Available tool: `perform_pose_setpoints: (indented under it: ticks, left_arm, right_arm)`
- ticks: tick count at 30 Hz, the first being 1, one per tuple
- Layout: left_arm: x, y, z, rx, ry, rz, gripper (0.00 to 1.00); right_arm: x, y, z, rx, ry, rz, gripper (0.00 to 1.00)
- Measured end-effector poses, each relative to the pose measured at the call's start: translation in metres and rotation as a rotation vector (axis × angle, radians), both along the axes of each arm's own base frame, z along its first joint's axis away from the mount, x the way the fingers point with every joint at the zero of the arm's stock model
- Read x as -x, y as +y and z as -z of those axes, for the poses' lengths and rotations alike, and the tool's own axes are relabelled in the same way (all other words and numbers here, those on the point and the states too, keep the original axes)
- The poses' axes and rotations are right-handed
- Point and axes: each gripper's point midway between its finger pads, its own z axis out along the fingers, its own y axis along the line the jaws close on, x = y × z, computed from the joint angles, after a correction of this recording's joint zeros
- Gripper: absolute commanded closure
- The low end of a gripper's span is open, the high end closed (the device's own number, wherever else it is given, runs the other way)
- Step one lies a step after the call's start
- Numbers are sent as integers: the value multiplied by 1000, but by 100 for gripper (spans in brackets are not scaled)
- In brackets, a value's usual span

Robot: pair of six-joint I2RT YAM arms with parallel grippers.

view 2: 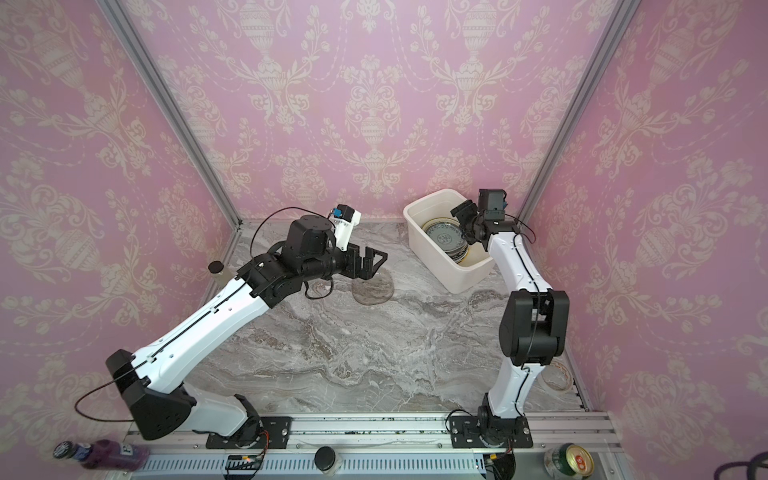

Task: Place the plates into the plastic bin on the countertop
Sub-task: 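Move both grippers out of the bin toward the last clear glass plate, then close the right gripper on the glass plate's rim and tilt it up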

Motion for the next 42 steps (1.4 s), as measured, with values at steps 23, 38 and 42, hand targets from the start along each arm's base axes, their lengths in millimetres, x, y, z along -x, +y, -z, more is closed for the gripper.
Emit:
perform_pose_setpoints:
  ticks: [23,38,42]
  left_arm:
    - [-2,116,154,-39,599,-399,9]
    - [-32,101,218,89,683,-455,8]
    - [-43,102,225,133,681,-463,9]
  right_arm:
    - [159,225,66,324,106,-852,34]
    - [120,216,178,505,397,-828,44]
    - [111,216,189,525,413,-814,49]
